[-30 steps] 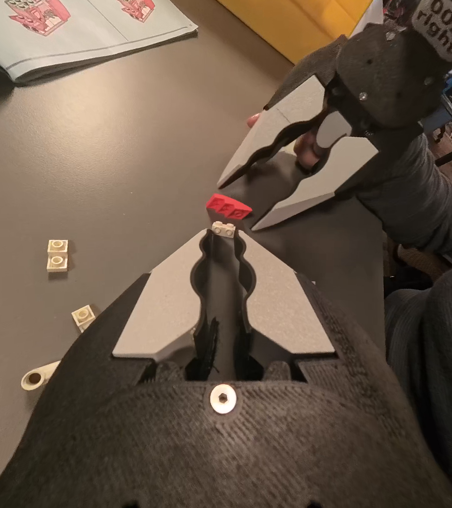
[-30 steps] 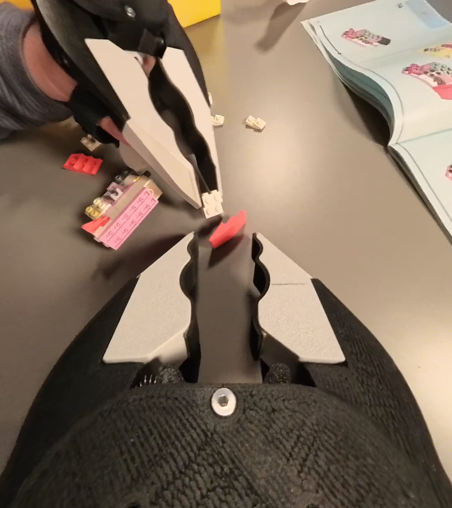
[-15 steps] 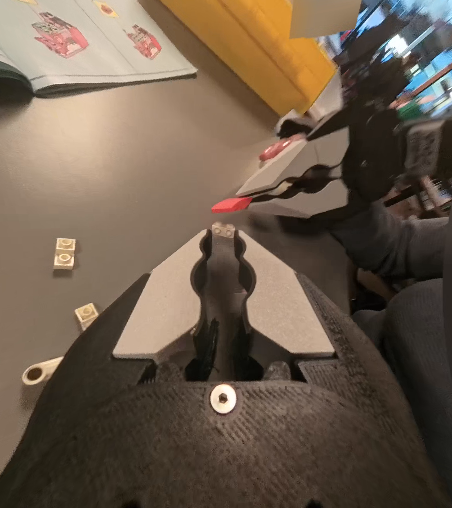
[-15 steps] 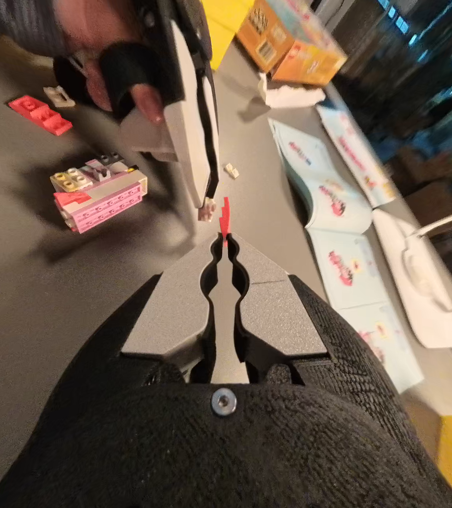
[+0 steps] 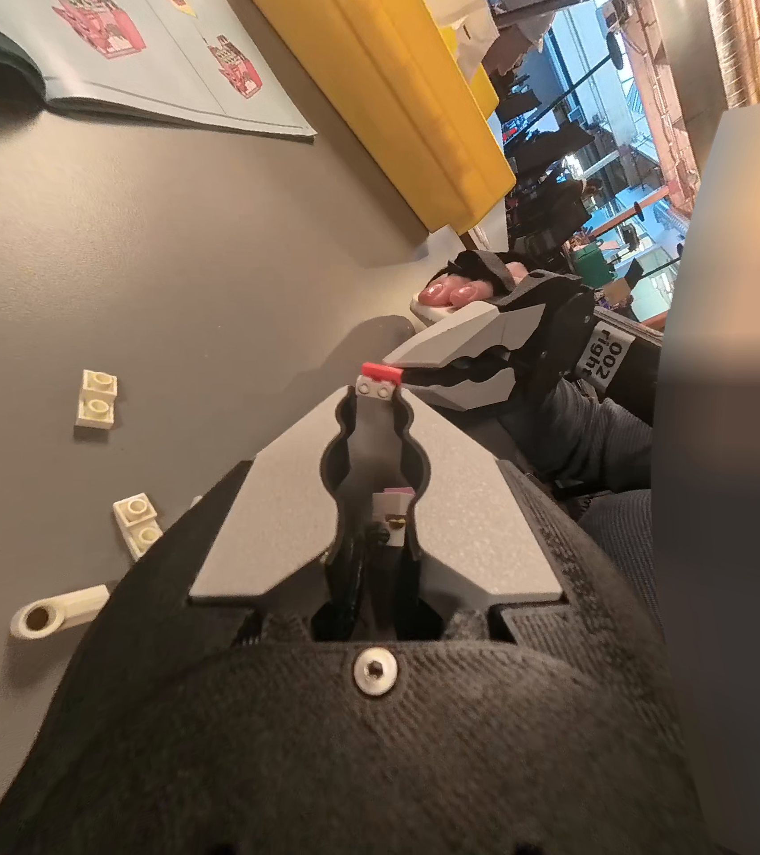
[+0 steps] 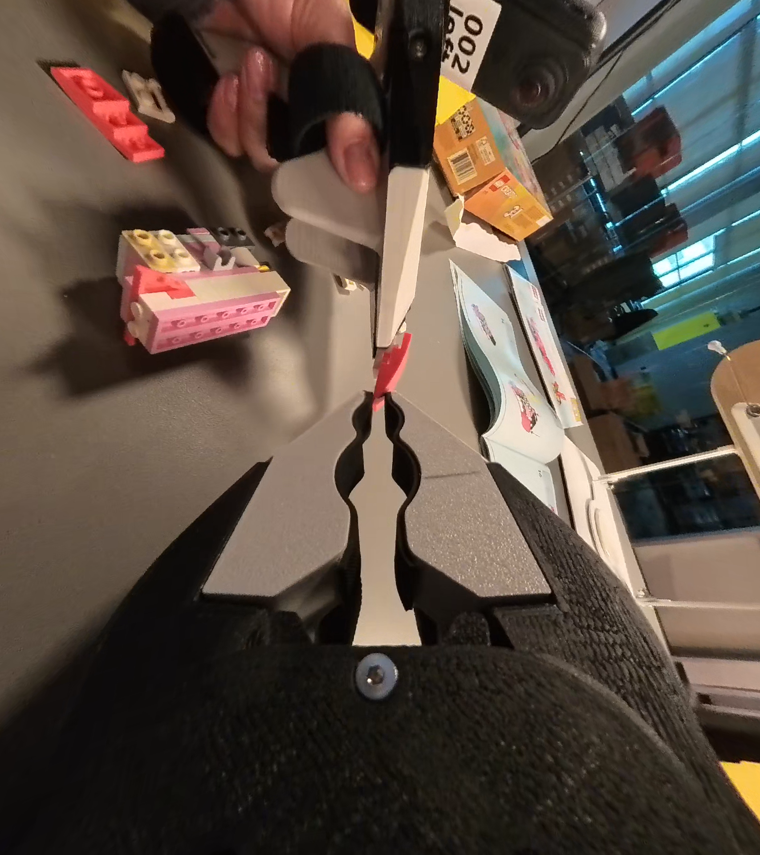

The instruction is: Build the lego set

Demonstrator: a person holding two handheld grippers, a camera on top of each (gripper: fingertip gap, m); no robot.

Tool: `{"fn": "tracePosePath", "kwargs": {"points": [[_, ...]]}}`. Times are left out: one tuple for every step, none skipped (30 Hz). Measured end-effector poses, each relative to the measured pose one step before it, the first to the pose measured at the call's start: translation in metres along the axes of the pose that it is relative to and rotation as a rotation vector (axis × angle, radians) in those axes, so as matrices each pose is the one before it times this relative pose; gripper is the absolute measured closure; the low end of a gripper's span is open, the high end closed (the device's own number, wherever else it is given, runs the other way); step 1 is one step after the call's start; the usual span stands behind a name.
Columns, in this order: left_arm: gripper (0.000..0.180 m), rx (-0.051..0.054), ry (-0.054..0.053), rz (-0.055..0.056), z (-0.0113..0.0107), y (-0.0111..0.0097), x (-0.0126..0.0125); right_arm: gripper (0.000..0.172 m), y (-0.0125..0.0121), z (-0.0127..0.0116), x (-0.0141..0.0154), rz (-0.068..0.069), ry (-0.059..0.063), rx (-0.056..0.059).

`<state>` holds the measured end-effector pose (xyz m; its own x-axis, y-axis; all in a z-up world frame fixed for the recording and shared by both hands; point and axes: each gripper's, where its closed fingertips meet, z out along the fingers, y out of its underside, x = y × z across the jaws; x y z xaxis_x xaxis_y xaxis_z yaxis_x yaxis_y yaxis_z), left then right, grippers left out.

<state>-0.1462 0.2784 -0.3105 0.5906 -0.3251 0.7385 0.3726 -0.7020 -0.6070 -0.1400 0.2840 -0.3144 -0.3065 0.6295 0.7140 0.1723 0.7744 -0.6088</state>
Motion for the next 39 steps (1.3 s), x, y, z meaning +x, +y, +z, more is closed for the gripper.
{"fn": "tracePosePath", "kwargs": {"points": [[0.166,-0.0015,0.0087,0.0010,-0.00014,0.00016,0.00122,0.169,-0.00001,-0.00037,0.00054,-0.0145,0.0066,-0.0030],[0.166,0.0006,0.0119,0.0006,-0.00051,-0.00025,0.00155,0.170,-0.00054,-0.00077,0.00140,-0.0244,0.0145,0.0008],[0.166,-0.0017,0.0124,-0.0014,-0.00050,0.00024,0.00143,0.170,-0.00058,-0.00098,0.00188,-0.0236,0.0159,0.0024],[0.166,-0.0008,0.0107,-0.0033,-0.00043,0.00007,0.00116,0.171,-0.00076,-0.00122,0.00174,-0.0133,0.0111,0.0042],[0.166,0.0020,0.0068,-0.0030,-0.00036,-0.00030,0.00058,0.171,-0.00012,-0.00102,0.00124,-0.0027,0.0045,0.0019],[0.166,0.0009,0.0085,-0.0003,-0.00017,-0.00023,0.00104,0.171,0.00027,-0.00051,0.00076,-0.0020,0.0019,-0.0004],[0.166,-0.0036,0.0022,0.0007,0.00033,0.00053,0.00035,0.171,0.00010,-0.00029,0.00019,-0.0046,0.0009,0.0004],[0.166,-0.0002,-0.0037,0.0020,0.00018,0.00008,-0.00042,0.171,0.00000,-0.00018,-0.00044,-0.0081,-0.0005,-0.0015],[0.166,0.0016,-0.0023,0.0024,-0.00001,-0.00022,-0.00013,0.171,-0.00007,0.00005,-0.00076,-0.0067,-0.0011,-0.0004],[0.166,0.0013,-0.0023,-0.0004,-0.00012,-0.00019,-0.00036,0.171,0.00000,0.00029,-0.00112,-0.0001,-0.0050,-0.0004],[0.166,0.0021,-0.0019,-0.0022,-0.00003,-0.00028,-0.00043,0.171,0.00002,0.00048,-0.00125,0.0045,-0.0071,-0.0003],[0.166,0.0035,-0.0023,-0.0014,-0.00009,-0.00051,-0.00048,0.170,-0.00040,0.00045,-0.00100,0.0052,-0.0055,0.0015],[0.166,0.0019,-0.0017,-0.0008,-0.00008,-0.00027,-0.00027,0.170,-0.00034,0.00046,-0.00132,0.0068,-0.0074,0.0016],[0.166,0.0012,-0.0043,-0.0010,-0.00003,-0.00008,-0.00063,0.170,0.00006,0.00065,-0.00183,0.0079,-0.0108,-0.0013],[0.166,-0.0016,-0.0041,-0.0009,0.00021,0.00029,-0.00062,0.169,0.00053,0.00096,-0.00183,0.0064,-0.0102,-0.0052],[0.166,-0.0018,-0.0079,-0.0013,0.00025,0.00024,-0.00115,0.169,0.00086,0.00092,-0.00178,0.0028,-0.0090,-0.0065],[0.166,-0.0027,-0.0056,-0.0024,0.00015,0.00039,-0.00088,0.168,0.00052,0.00077,-0.00132,0.0001,-0.0057,-0.0048],[0.166,-0.0027,-0.0053,-0.0032,0.00013,0.00047,-0.00099,0.168,0.00043,0.00060,-0.00132,0.0007,-0.0064,-0.0025],[0.166,-0.0021,-0.0075,-0.0035,0.00015,0.00032,-0.00121,0.168,0.00072,0.00093,-0.00204,0.0057,-0.0117,-0.0028],[0.166,-0.0047,-0.0095,-0.0019,0.00046,0.00072,-0.00137,0.167,0.00079,0.00113,-0.00243,0.0109,-0.0165,-0.0039],[0.166,-0.0072,-0.0080,0.0009,0.00077,0.00104,-0.00092,0.164,0.00055,0.00143,-0.00230,0.0129,-0.0155,-0.0044],[0.166,-0.0072,-0.0073,0.0027,0.00072,0.00102,-0.00069,0.163,0.00077,0.00128,-0.00163,0.0112,-0.0113,-0.0066],[0.166,0.0004,-0.0053,0.0016,0.00011,0.00001,-0.00050,0.163,0.00048,0.00057,-0.00024,0.0067,-0.0053,-0.0045],[0.166,0.0003,-0.0017,-0.0029,-0.00006,0.00001,-0.00029,0.163,-0.00009,-0.00007,0.00020,0.0088,-0.0034,0.0015],[0.166,0.0000,-0.0024,-0.0054,-0.00006,0.00007,-0.00059,0.163,0.00026,0.00005,0.00001,0.0155,-0.0063,0.0015],[0.166,-0.0001,-0.0028,-0.0027,-0.00002,-0.00002,-0.00050,0.163,0.00029,0.00017,0.00019,0.0209,-0.0073,-0.0009],[0.166,-0.0012,-0.0050,-0.0001,-0.00001,0.00020,-0.00063,0.163,0.00002,0.00033,0.00005,0.0256,-0.0117,0.0003],[0.166,-0.0017,-0.0058,0.0012,0.00016,0.00019,-0.00054,0.162,-0.00006,0.00040,-0.00054,0.0290,-0.0162,0.0005],[0.166,-0.0011,-0.0058,0.0008,0.00023,0.00017,-0.00058,0.163,0.00046,0.00033,-0.00065,0.0285,-0.0162,-0.0028],[0.166,-0.0002,-0.0057,-0.0003,0.00002,0.00001,-0.00065,0.164,0.00038,0.00021,-0.00069,0.0277,-0.0160,-0.0040],[0.166,-0.0010,-0.0035,0.0000,-0.00010,0.00019,-0.00033,0.165,0.00018,0.00022,-0.00080,0.0241,-0.0136,-0.0031],[0.166,0.0015,-0.0017,0.0001,-0.00040,-0.00020,-0.00034,0.167,0.00058,0.00028,-0.00046,0.0158,-0.0076,-0.0051],[0.166,0.0007,0.0001,-0.0015,-0.00056,-0.00010,-0.00017,0.169,0.00049,0.00014,-0.00015,0.0083,-0.0032,-0.0055],[0.166,0.0001,0.0008,-0.0020,-0.00077,-0.00008,-0.00030,0.172,0.00065,-0.00005,0.00008,0.0020,0.0004,-0.0055],[0.166,-0.0031,-0.0016,-0.0012,-0.00056,0.00044,-0.00056,0.172,0.00081,-0.00060,0.00030,-0.0033,0.0008,-0.0047],[0.166,-0.0039,-0.0011,0.0006,0.00003,0.00052,-0.00021,0.172,0.00077,-0.00145,0.00031,-0.0051,-0.0033,-0.0049],[0.166,-0.0034,-0.0020,0.0025,0.00017,0.00050,0.00004,0.172,0.00134,-0.00225,0.00030,0.0000,-0.0104,-0.0096],[0.166,-0.0045,-0.0022,0.0034,0.00025,0.00060,0.00011,0.172,0.00139,-0.00277,-0.00060,0.0112,-0.0216,-0.0084],[0.166,-0.0034,-0.0006,0.0025,0.00004,0.00054,0.00021,0.172,0.00156,-0.00286,-0.00131,0.0242,-0.0330,-0.0078]]}}
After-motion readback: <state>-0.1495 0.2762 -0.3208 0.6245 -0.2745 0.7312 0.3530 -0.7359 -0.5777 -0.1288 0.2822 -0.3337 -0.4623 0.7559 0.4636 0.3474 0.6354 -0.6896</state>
